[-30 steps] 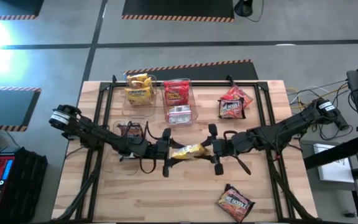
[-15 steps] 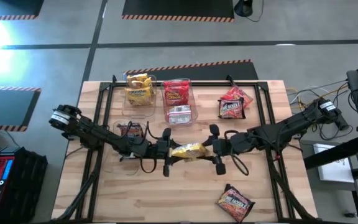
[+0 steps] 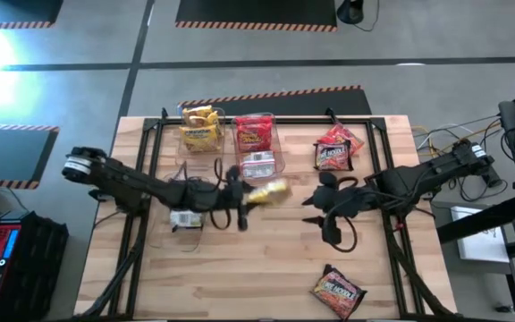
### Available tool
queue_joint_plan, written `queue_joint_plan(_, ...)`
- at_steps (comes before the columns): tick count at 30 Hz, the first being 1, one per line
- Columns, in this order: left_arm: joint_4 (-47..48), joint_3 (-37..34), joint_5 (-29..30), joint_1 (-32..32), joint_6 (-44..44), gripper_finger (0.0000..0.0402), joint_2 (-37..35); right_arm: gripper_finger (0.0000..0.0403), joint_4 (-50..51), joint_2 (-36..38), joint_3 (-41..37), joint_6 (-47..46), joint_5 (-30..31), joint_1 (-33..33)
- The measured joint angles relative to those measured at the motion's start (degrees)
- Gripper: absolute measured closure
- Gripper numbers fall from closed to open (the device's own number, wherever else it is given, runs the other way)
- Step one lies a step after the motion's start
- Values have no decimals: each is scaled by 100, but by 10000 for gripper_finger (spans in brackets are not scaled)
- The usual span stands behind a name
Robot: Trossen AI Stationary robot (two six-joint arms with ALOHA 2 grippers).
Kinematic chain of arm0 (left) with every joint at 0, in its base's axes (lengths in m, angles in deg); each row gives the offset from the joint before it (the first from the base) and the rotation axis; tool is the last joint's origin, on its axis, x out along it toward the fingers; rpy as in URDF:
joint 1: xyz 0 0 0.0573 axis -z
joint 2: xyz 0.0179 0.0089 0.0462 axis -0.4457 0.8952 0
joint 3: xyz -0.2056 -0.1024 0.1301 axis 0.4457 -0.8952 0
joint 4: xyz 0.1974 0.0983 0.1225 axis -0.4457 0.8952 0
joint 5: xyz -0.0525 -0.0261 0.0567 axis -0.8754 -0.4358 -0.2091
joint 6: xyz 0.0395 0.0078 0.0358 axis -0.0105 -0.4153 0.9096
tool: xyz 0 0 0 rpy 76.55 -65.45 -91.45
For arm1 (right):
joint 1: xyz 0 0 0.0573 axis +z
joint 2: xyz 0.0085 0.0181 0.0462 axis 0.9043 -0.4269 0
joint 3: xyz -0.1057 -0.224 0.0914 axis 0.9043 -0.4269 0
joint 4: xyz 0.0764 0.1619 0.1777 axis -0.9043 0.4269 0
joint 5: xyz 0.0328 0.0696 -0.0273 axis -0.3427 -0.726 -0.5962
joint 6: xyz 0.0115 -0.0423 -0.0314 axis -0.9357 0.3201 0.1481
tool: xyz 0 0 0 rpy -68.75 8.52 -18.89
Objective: Sort Maruchan noodles
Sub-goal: Put the yellow noodle pack into the top left transparent bin
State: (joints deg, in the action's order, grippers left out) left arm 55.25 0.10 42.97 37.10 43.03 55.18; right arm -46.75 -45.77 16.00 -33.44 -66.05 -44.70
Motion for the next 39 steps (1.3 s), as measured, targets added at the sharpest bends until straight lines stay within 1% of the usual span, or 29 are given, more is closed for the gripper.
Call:
queue_joint_plan(5, 1613, 2, 128, -459, 30, 294, -1007, 195, 108, 0, -81, -197, 5, -2)
queue_joint_plan(9, 3459, 4, 428, -927, 20, 295, -1903, 195, 108, -15, -194, -196, 15, -2)
queue_joint_plan(11, 4202, 4, 466, -1258, -11, 290, -2275, 195, 97, -30, -247, -196, 16, -2)
queue_joint_plan(15, 5205, 4, 460, -2039, 4, 289, -2728, 195, 47, -53, -358, -196, 16, -2)
queue_joint_plan(18, 5623, 5, 351, -2677, 90, 291, -2879, 195, 49, -59, -454, -240, 16, -2)
queue_joint_plan(20, 6011, 22, 263, -3081, 178, 291, -2904, 195, 43, -61, -508, -326, 18, -2)
queue_joint_plan(22, 6400, 63, 51, -3426, 257, 291, -2854, 195, 66, -61, -547, -436, 17, -2)
queue_joint_plan(25, 6939, 189, -176, -3788, 364, 291, -2721, 195, 108, -61, -568, -500, 15, -2)
queue_joint_plan(32, 7993, 593, -528, -4096, 1085, 291, -2218, 195, 105, -61, -568, -457, 18, -6)
queue_joint_plan(35, 8071, 722, -863, -4208, 1236, 290, -1923, 195, 104, -61, -568, -445, 19, -6)
queue_joint_plan(39, 8105, 865, -901, -4327, 1421, 289, -1405, 195, 104, -61, -568, -445, 18, -6)
